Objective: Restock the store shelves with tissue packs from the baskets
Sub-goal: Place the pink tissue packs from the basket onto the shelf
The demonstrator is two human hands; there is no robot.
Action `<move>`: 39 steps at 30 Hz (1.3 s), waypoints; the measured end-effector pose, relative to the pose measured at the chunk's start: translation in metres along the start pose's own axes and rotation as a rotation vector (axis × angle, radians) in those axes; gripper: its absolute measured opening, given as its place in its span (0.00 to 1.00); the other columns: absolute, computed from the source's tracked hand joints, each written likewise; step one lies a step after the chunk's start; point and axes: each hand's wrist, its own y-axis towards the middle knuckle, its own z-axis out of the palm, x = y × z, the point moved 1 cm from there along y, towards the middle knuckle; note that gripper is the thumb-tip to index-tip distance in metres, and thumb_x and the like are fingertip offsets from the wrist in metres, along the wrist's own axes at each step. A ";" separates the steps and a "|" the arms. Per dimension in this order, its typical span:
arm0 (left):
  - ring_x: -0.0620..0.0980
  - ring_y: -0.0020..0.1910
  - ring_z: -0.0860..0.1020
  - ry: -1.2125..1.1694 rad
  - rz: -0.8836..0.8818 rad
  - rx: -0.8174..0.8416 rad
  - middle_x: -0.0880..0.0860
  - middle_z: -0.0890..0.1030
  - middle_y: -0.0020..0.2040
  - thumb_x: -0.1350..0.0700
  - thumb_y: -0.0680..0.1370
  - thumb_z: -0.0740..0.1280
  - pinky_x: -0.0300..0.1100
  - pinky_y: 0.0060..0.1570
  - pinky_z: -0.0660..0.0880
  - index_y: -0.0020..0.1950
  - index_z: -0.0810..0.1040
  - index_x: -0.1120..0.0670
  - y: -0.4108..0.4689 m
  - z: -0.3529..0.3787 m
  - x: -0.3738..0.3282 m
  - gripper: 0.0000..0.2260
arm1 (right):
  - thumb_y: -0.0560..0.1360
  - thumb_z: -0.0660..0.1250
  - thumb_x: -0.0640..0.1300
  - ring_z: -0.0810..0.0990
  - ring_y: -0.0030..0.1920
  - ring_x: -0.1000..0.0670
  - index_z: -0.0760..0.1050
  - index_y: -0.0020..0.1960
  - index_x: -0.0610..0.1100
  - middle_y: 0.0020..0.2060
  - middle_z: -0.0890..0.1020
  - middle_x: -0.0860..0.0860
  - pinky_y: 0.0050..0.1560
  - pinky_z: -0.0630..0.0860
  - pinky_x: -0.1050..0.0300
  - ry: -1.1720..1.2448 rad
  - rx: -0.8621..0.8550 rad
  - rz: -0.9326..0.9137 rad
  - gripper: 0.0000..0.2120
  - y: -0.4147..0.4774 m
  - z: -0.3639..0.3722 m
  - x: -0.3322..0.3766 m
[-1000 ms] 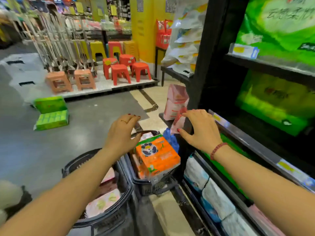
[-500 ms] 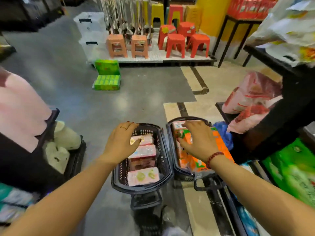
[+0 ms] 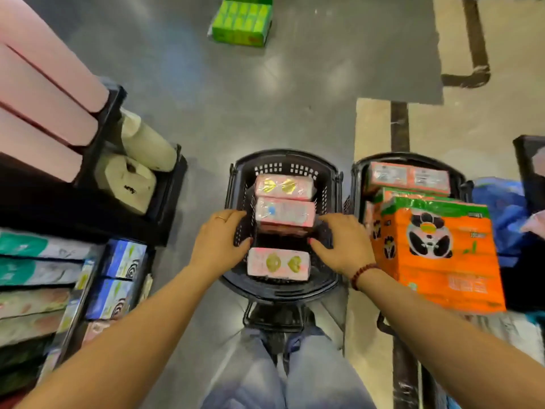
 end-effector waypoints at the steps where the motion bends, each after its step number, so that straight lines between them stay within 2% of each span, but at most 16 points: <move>1: 0.56 0.66 0.70 -0.015 -0.036 0.021 0.56 0.74 0.66 0.51 0.73 0.71 0.49 0.61 0.71 0.70 0.70 0.56 0.004 0.015 0.008 0.27 | 0.72 0.68 0.57 0.73 0.60 0.43 0.73 0.65 0.45 0.59 0.78 0.47 0.59 0.69 0.50 0.019 0.028 0.023 0.25 0.007 0.016 -0.005; 6: 0.56 0.67 0.68 -0.150 -0.200 0.135 0.56 0.72 0.67 0.51 0.73 0.72 0.48 0.62 0.68 0.70 0.70 0.56 0.028 0.101 0.048 0.27 | 0.73 0.68 0.57 0.70 0.65 0.42 0.69 0.69 0.45 0.65 0.74 0.46 0.66 0.68 0.46 0.166 0.184 0.188 0.29 0.038 0.108 -0.036; 11: 0.55 0.69 0.67 -0.331 -0.384 0.197 0.58 0.69 0.69 0.51 0.71 0.75 0.40 0.66 0.61 0.71 0.68 0.58 0.054 0.186 0.088 0.32 | 0.73 0.71 0.54 0.68 0.67 0.42 0.65 0.71 0.42 0.67 0.70 0.43 0.67 0.67 0.48 0.359 0.286 0.382 0.32 0.063 0.202 -0.069; 16: 0.54 0.72 0.64 -0.405 -0.523 0.310 0.57 0.64 0.73 0.47 0.70 0.76 0.43 0.68 0.61 0.76 0.61 0.58 0.075 0.260 0.119 0.40 | 0.71 0.73 0.53 0.67 0.68 0.42 0.61 0.73 0.40 0.70 0.66 0.42 0.66 0.66 0.51 0.473 0.309 0.588 0.37 0.076 0.276 -0.097; 20: 0.55 0.74 0.61 -0.480 -0.670 0.364 0.57 0.60 0.76 0.45 0.68 0.77 0.46 0.69 0.60 0.77 0.56 0.58 0.084 0.300 0.132 0.46 | 0.67 0.77 0.53 0.71 0.65 0.42 0.62 0.72 0.39 0.67 0.71 0.42 0.66 0.69 0.48 0.592 0.321 0.761 0.42 0.079 0.316 -0.113; 22: 0.56 0.73 0.63 -0.495 -0.744 0.365 0.57 0.63 0.75 0.44 0.66 0.78 0.48 0.70 0.63 0.77 0.57 0.58 0.084 0.315 0.138 0.48 | 0.63 0.79 0.54 0.75 0.61 0.45 0.66 0.69 0.39 0.63 0.75 0.44 0.62 0.72 0.52 0.641 0.337 0.847 0.42 0.081 0.328 -0.121; 25: 0.55 0.66 0.73 -0.633 -0.862 0.373 0.56 0.74 0.68 0.43 0.61 0.81 0.52 0.65 0.71 0.73 0.65 0.58 0.082 0.326 0.146 0.46 | 0.60 0.80 0.54 0.79 0.53 0.48 0.72 0.62 0.41 0.55 0.80 0.48 0.55 0.75 0.56 0.749 0.350 0.947 0.36 0.083 0.338 -0.129; 26: 0.54 0.63 0.76 -0.695 -0.877 0.394 0.55 0.77 0.65 0.43 0.61 0.81 0.52 0.63 0.73 0.70 0.70 0.57 0.082 0.328 0.149 0.43 | 0.61 0.81 0.53 0.81 0.52 0.48 0.75 0.58 0.43 0.51 0.82 0.49 0.55 0.77 0.55 0.791 0.352 0.949 0.31 0.083 0.341 -0.130; 28: 0.51 0.55 0.81 -0.762 -0.829 0.419 0.51 0.84 0.55 0.45 0.62 0.81 0.51 0.60 0.76 0.60 0.80 0.51 0.081 0.329 0.150 0.29 | 0.61 0.80 0.52 0.82 0.51 0.48 0.79 0.50 0.47 0.46 0.84 0.51 0.56 0.78 0.52 0.844 0.352 0.920 0.21 0.084 0.344 -0.131; 29: 0.49 0.52 0.82 -0.773 -0.806 0.412 0.49 0.85 0.50 0.46 0.63 0.80 0.51 0.58 0.77 0.55 0.82 0.49 0.081 0.328 0.149 0.22 | 0.62 0.80 0.52 0.83 0.50 0.48 0.80 0.49 0.48 0.46 0.84 0.51 0.57 0.78 0.50 0.855 0.345 0.912 0.19 0.084 0.344 -0.130; 31: 0.49 0.50 0.83 -0.782 -0.797 0.379 0.48 0.86 0.47 0.47 0.65 0.80 0.50 0.57 0.78 0.52 0.83 0.47 0.081 0.325 0.146 0.18 | 0.62 0.80 0.52 0.83 0.50 0.47 0.80 0.50 0.47 0.47 0.85 0.49 0.57 0.78 0.47 0.862 0.323 0.911 0.20 0.083 0.342 -0.128; 34: 0.48 0.50 0.82 -0.775 -0.805 0.316 0.48 0.85 0.48 0.47 0.65 0.79 0.50 0.56 0.78 0.53 0.82 0.48 0.079 0.316 0.139 0.19 | 0.63 0.80 0.51 0.83 0.50 0.47 0.80 0.49 0.45 0.47 0.85 0.48 0.56 0.79 0.46 0.881 0.281 0.910 0.19 0.083 0.334 -0.125; 39: 0.50 0.53 0.81 -0.816 -0.821 0.254 0.49 0.83 0.53 0.42 0.62 0.79 0.51 0.57 0.78 0.59 0.78 0.50 0.069 0.282 0.127 0.29 | 0.60 0.80 0.57 0.84 0.46 0.48 0.81 0.45 0.46 0.43 0.85 0.49 0.52 0.80 0.46 0.815 0.162 0.909 0.21 0.075 0.299 -0.109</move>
